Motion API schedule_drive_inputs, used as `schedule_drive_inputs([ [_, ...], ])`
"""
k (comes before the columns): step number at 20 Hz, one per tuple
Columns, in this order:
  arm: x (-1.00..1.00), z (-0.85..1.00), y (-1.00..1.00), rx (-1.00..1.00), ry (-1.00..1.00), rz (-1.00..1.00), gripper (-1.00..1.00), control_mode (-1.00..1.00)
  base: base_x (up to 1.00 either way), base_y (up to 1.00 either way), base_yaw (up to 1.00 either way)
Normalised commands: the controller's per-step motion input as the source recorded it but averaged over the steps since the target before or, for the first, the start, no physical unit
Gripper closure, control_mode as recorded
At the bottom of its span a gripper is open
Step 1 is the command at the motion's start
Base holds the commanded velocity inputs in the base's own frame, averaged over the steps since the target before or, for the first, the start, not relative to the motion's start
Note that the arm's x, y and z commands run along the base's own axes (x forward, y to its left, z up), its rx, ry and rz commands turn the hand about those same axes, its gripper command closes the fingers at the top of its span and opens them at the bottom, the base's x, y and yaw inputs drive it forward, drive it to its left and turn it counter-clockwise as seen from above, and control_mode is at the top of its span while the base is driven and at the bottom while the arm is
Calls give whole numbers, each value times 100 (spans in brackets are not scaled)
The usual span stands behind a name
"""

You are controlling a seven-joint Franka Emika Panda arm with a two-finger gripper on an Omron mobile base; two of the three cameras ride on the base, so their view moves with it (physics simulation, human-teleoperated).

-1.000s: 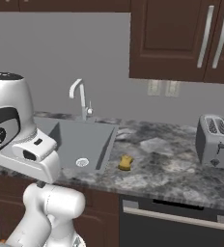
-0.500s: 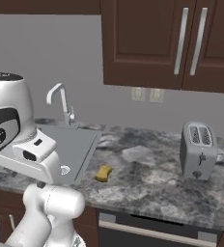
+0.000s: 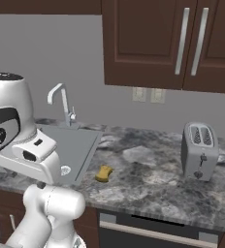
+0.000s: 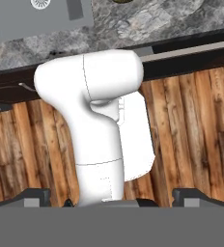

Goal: Place the sponge inside the microwave to prepare for sanitizing.

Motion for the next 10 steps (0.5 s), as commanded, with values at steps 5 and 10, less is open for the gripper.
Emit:
schedule_drive_inputs([
  [5, 0, 0, 0, 0, 0, 0, -100, 100, 4, 0, 1],
  [10, 15, 0, -2, 0, 0, 2, -100, -100, 1, 0, 0],
])
